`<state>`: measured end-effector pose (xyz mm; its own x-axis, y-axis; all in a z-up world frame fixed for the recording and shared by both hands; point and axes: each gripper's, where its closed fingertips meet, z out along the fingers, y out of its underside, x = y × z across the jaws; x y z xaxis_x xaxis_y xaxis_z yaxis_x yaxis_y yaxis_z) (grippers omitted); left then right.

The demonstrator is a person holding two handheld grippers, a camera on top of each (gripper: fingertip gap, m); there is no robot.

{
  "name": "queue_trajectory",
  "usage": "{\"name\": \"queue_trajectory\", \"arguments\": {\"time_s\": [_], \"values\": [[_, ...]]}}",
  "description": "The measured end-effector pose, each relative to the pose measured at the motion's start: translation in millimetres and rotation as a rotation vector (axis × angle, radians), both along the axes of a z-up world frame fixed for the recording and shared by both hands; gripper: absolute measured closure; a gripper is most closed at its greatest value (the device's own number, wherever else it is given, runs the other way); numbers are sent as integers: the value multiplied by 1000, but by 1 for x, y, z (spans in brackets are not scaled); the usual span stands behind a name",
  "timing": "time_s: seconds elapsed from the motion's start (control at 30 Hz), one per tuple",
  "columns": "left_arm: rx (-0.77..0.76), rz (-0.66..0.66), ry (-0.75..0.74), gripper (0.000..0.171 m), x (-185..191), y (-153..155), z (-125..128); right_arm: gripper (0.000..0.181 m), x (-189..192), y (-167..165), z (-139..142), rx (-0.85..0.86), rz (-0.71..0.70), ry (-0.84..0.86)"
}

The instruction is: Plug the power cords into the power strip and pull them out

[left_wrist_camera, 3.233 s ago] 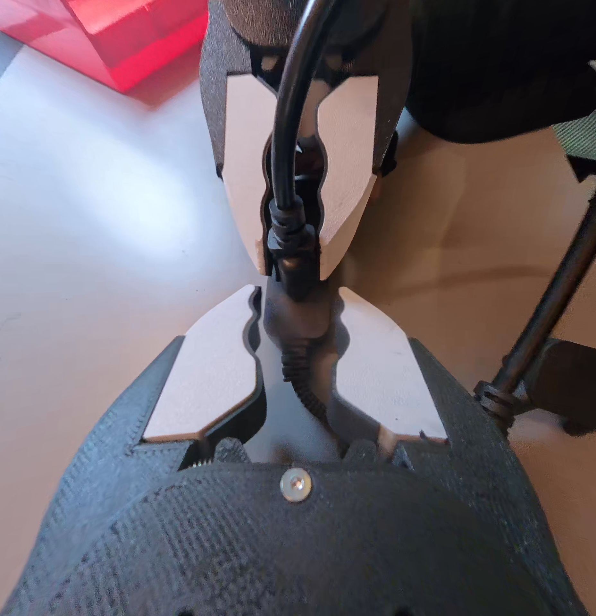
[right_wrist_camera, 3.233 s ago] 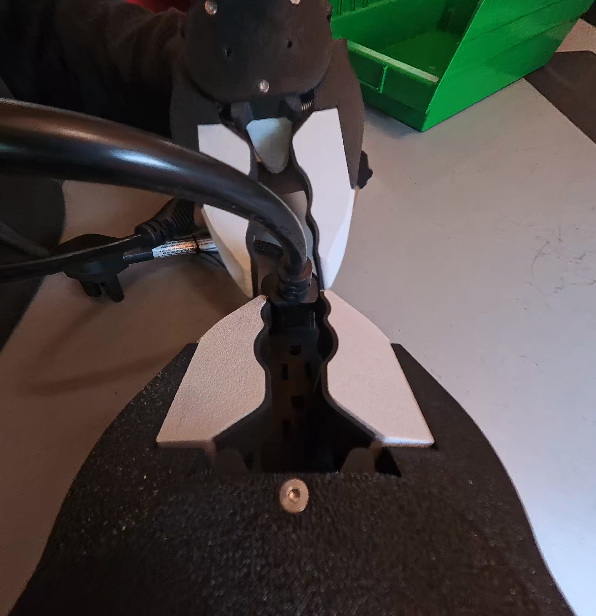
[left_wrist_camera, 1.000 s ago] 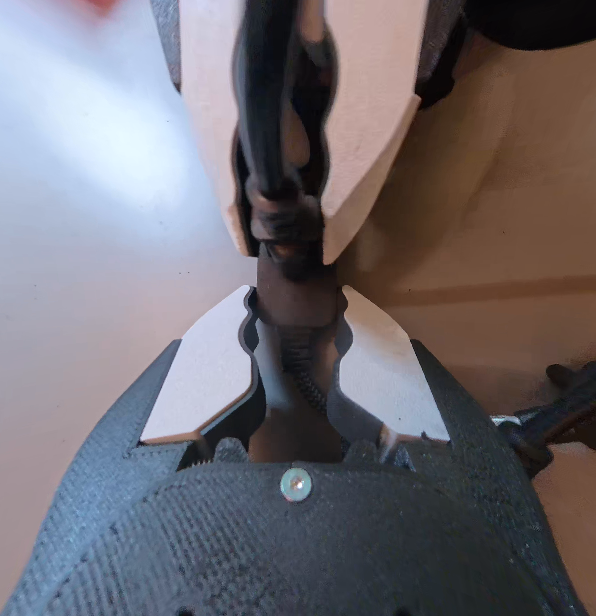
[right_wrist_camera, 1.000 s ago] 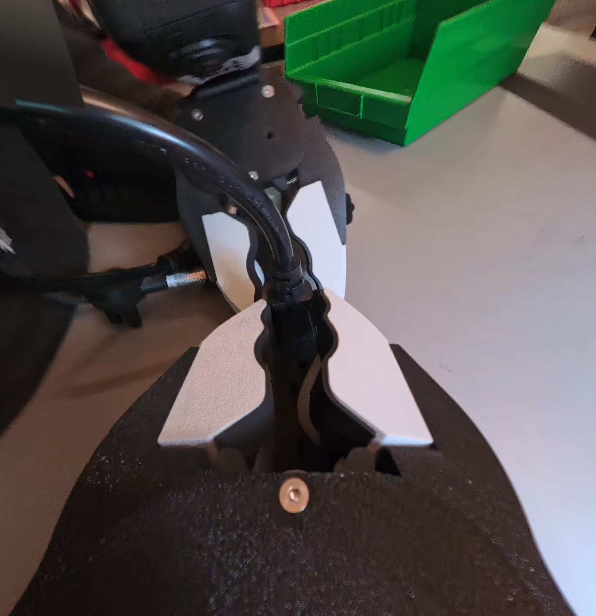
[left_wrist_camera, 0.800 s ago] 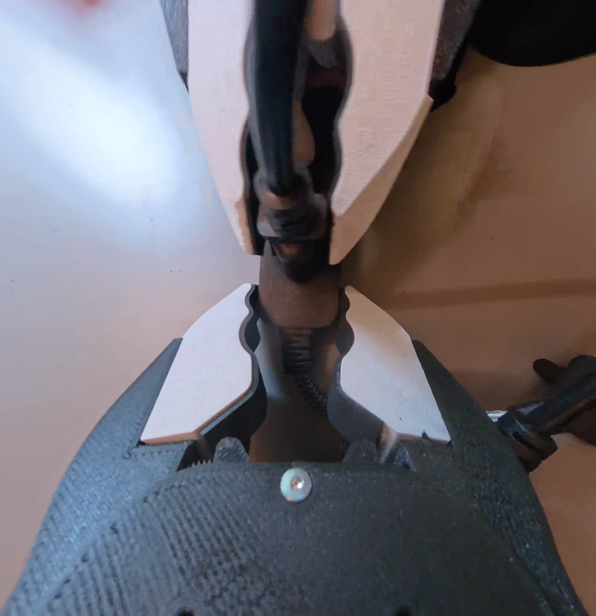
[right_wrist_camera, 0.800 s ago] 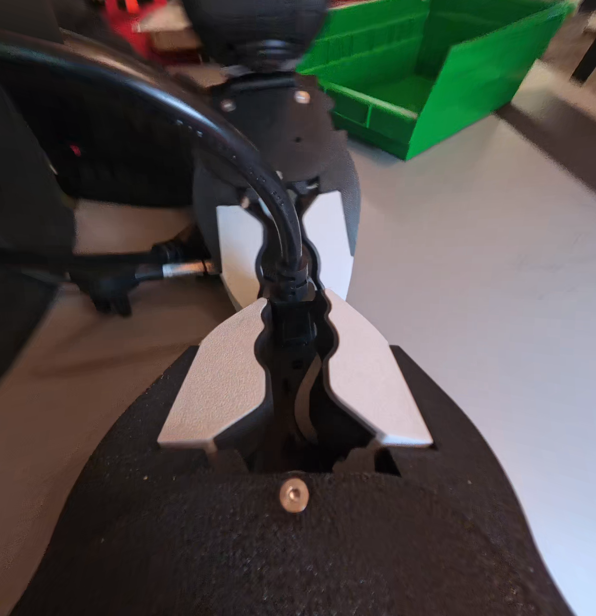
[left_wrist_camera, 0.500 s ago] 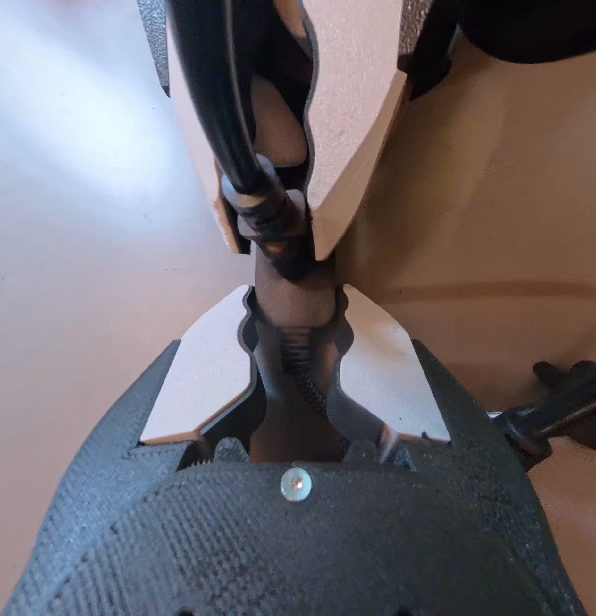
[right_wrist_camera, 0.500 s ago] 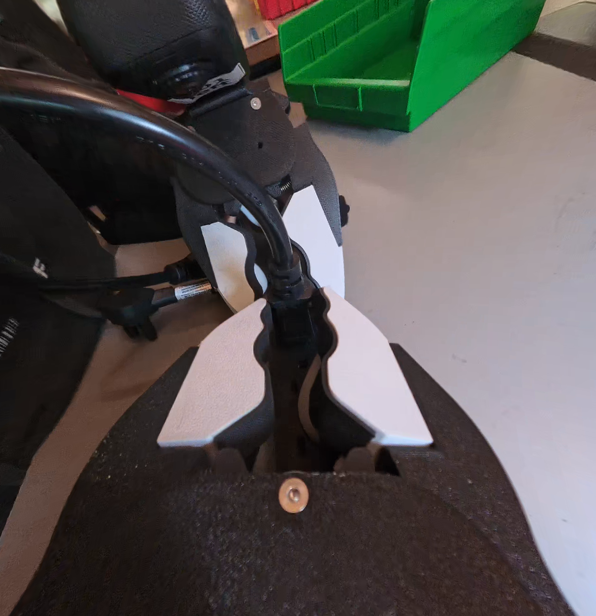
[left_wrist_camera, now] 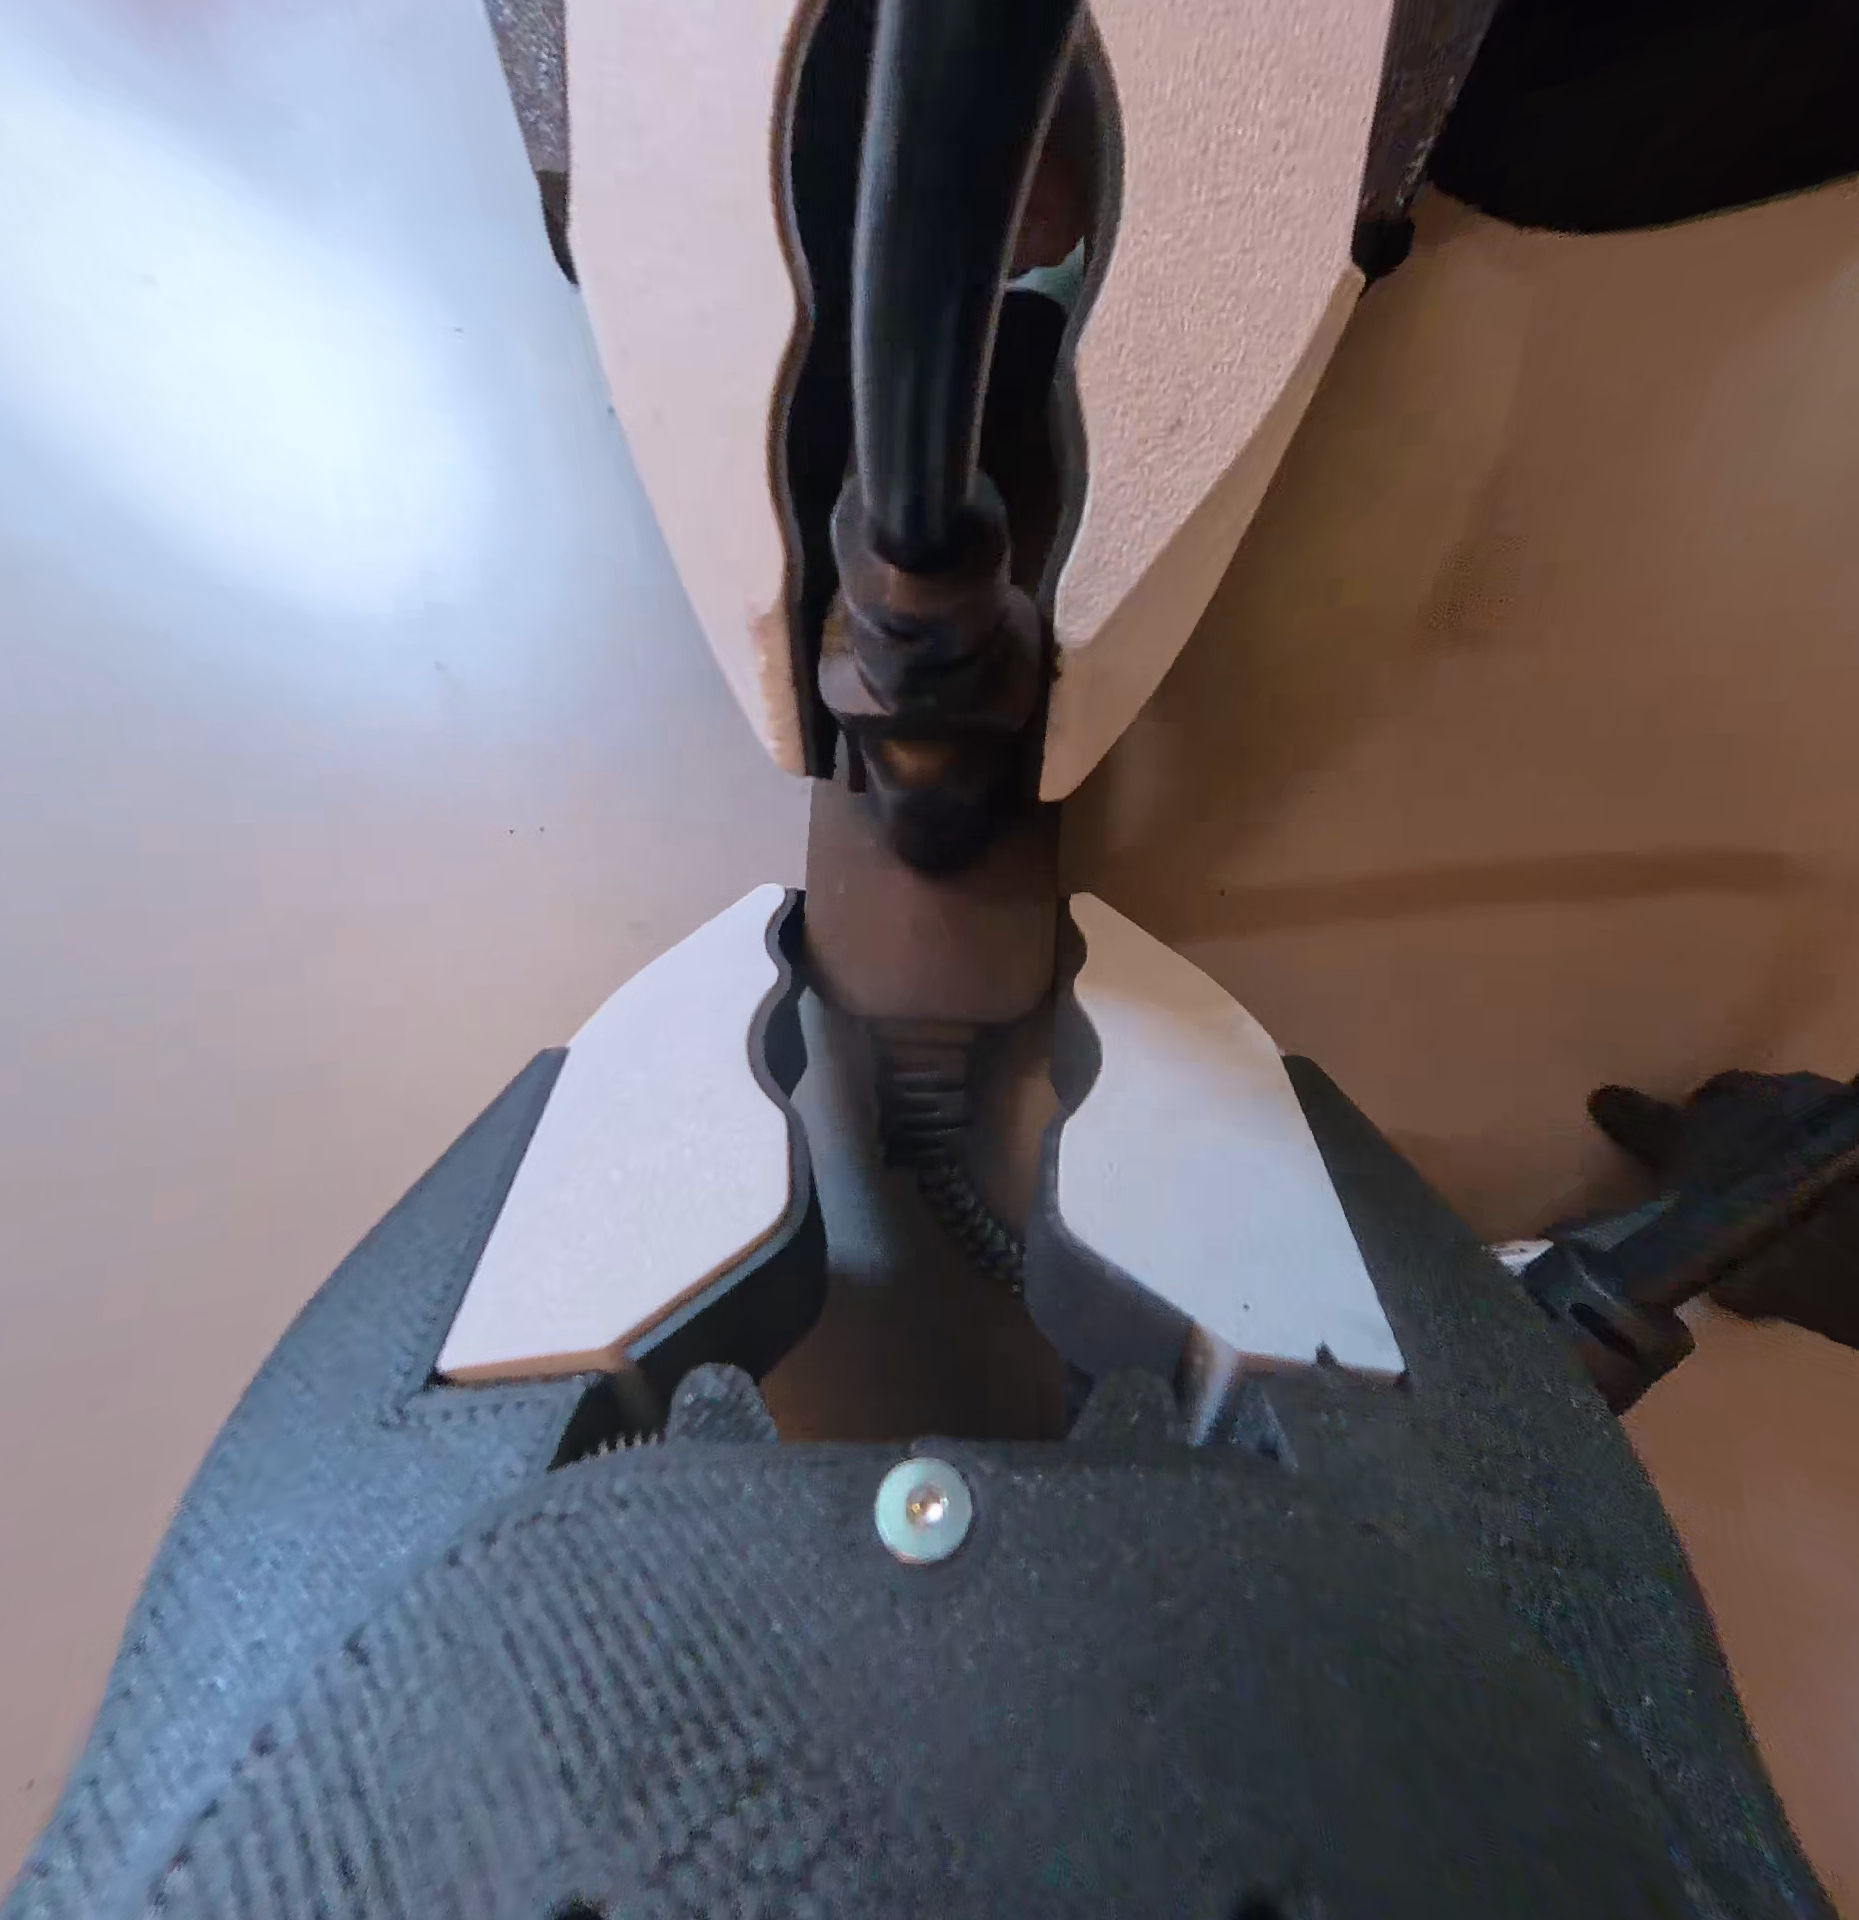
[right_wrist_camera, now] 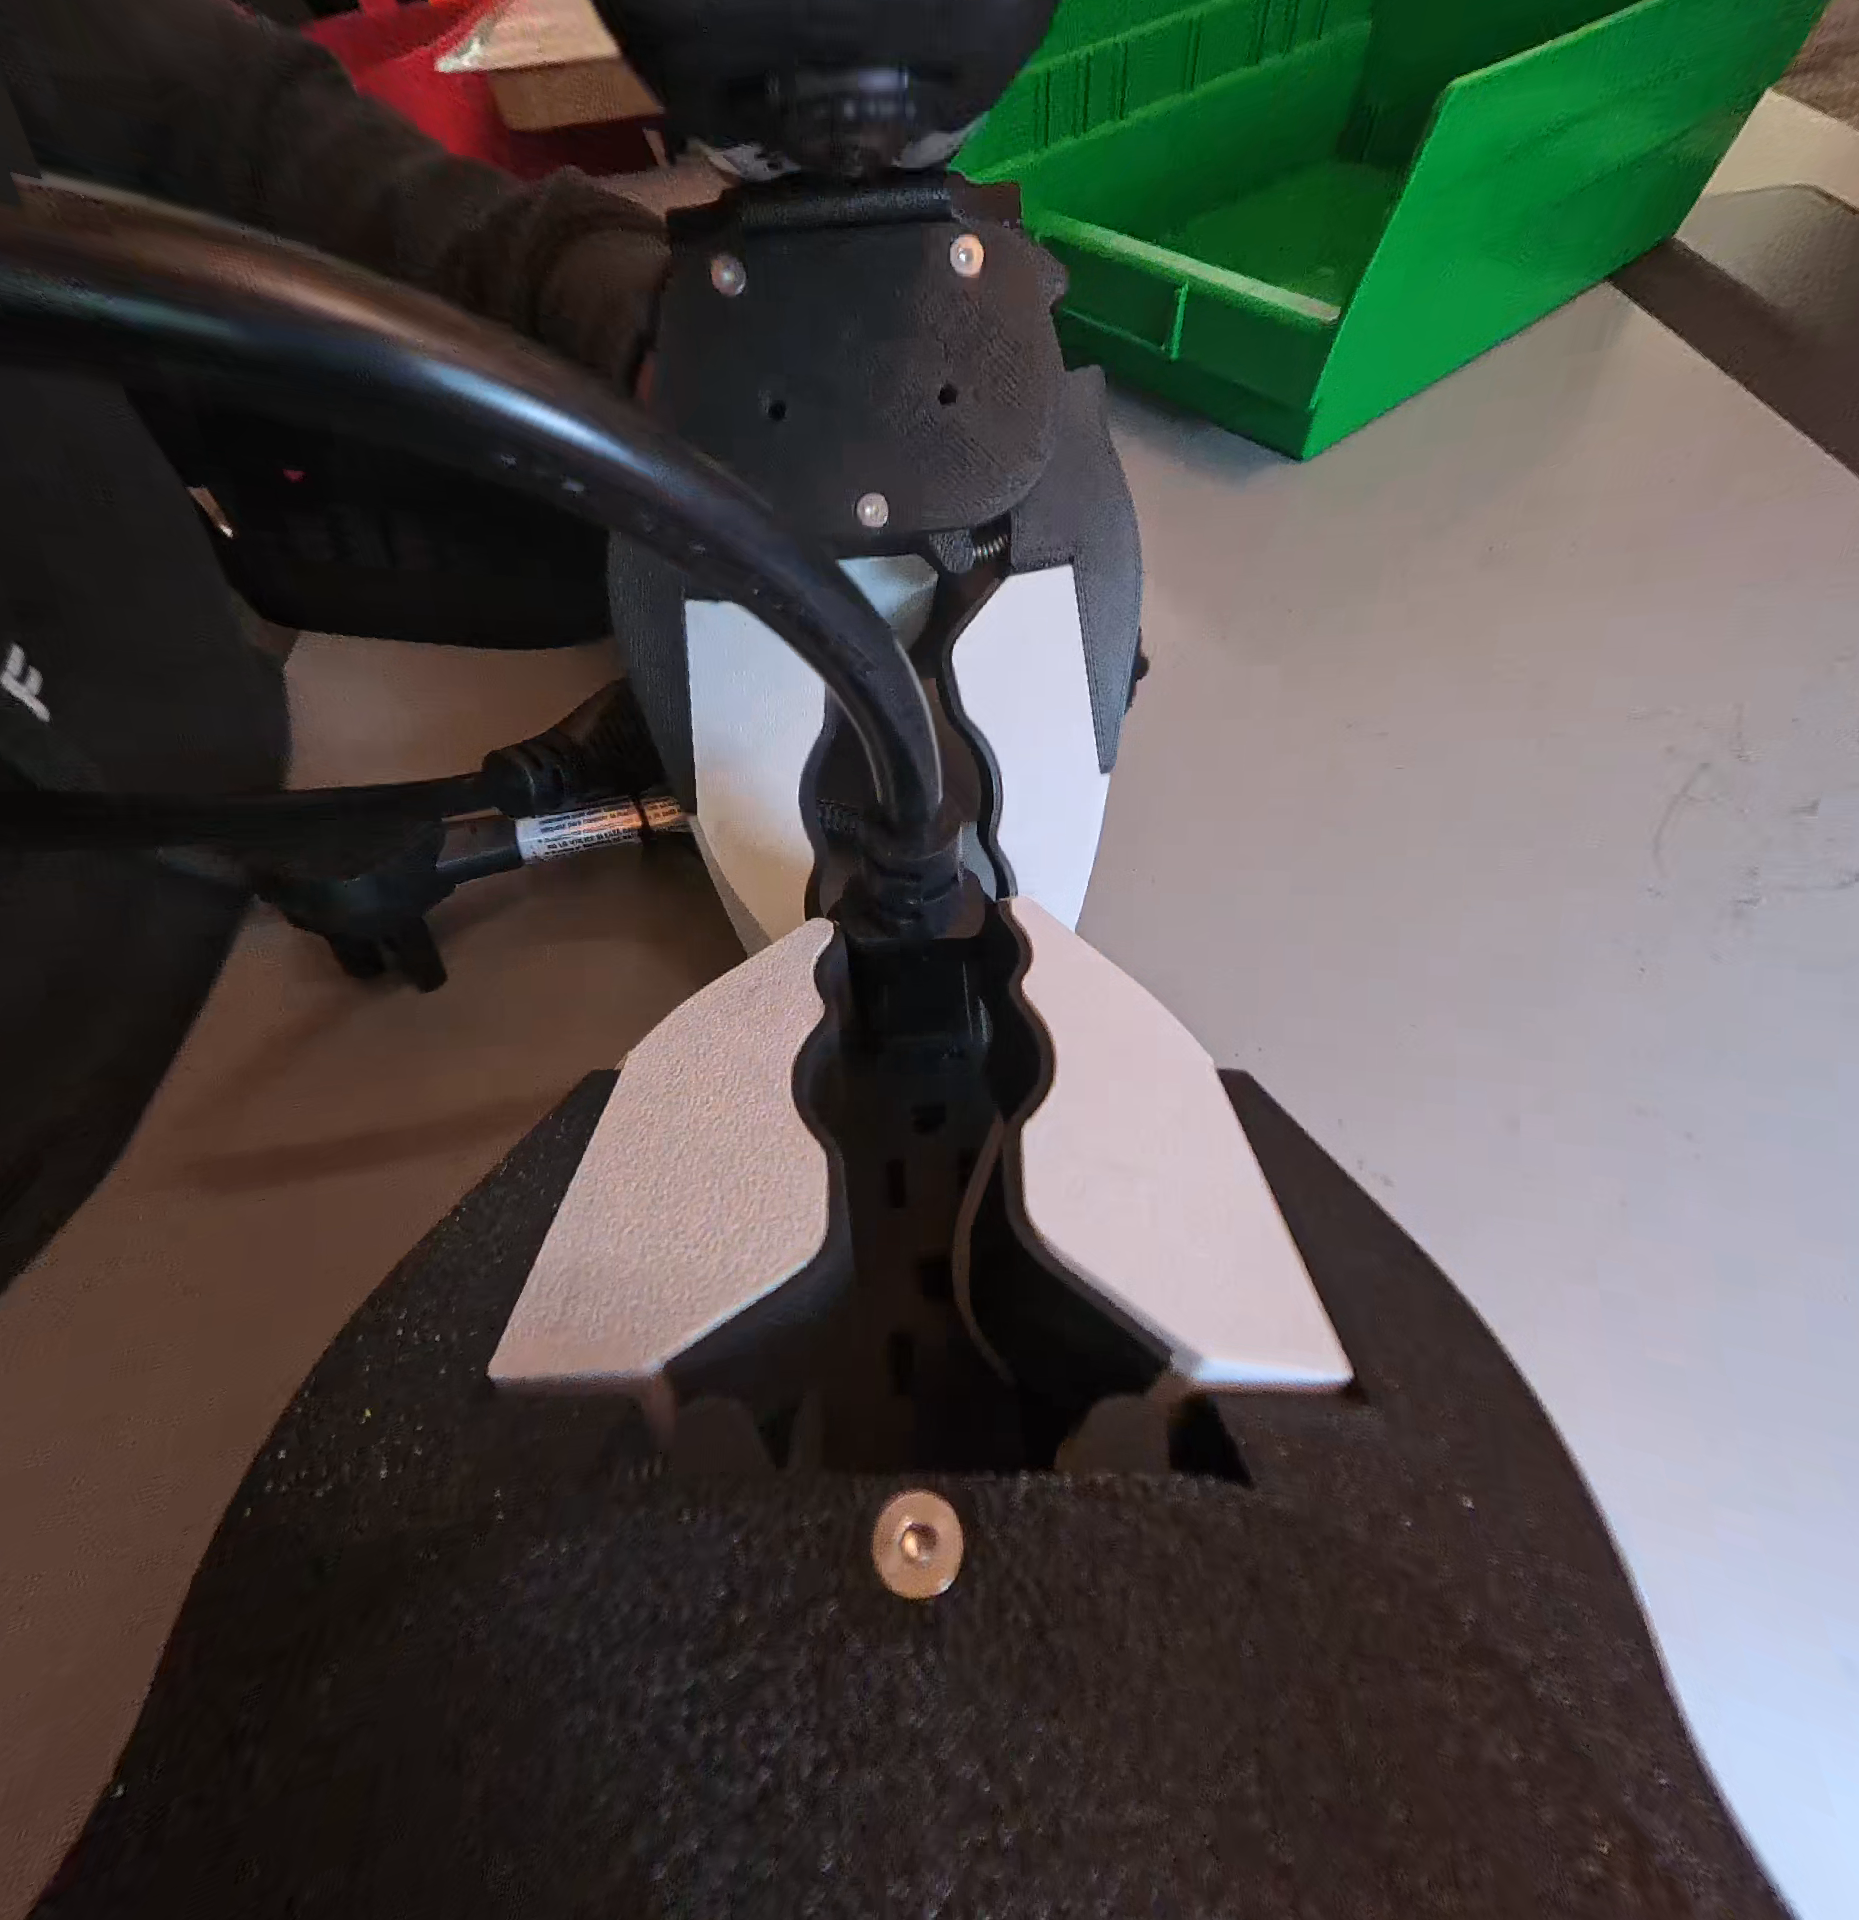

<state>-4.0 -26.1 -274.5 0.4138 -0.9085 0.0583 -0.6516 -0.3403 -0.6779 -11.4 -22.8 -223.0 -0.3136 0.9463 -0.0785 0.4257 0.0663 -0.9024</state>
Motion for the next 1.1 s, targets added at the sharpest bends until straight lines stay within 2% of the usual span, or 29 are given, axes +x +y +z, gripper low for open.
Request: {"name": "queue_trajectory", "arguments": {"time_s": [0.13, 0.27, 0.47, 0.67, 0.7, 0.77, 0.8, 0.9, 1.0, 1.03, 1.07, 1.1], "values": [[40, 3, -84, 135, -3, 2, 23, 153, 2, 1, -6, 33, -7, -23], [32, -55, 2, 171, -2, -1, 20, 153, 0, -1, -7, 65, 4, -25], [-46, -78, 155, 171, 0, -2, 18, 156, 2, -4, -5, 95, 16, -13], [-30, -99, 208, 171, 0, -1, 19, 156, 0, 1, -1, -265, -69, -49], [-34, -100, 216, 171, 1, -1, 19, 157, 1, 0, -2, -224, -62, -52], [-59, -102, 211, 171, 1, -3, 18, 156, 2, -4, -2, 1, -41, -36], [-61, -107, 211, 171, 2, -4, 19, 156, 2, -6, 0, 49, -29, -17], [-52, -102, 216, 171, 4, -4, 18, 157, 4, -7, 0, 26, -21, 9], [-30, -79, 226, 170, 3, 1, 18, 157, 3, 5, -1, -205, -101, -22], [-41, -91, 213, 171, 8, -1, 17, 156, 2, 11, -2, -220, -142, -31], [-38, -103, 206, 170, 11, -2, 17, 158, 3, 11, -2, -194, -140, -36], [-27, -121, 214, 170, 12, -2, 17, 156, 5, 8, -2, -72, -124, -35]]}}
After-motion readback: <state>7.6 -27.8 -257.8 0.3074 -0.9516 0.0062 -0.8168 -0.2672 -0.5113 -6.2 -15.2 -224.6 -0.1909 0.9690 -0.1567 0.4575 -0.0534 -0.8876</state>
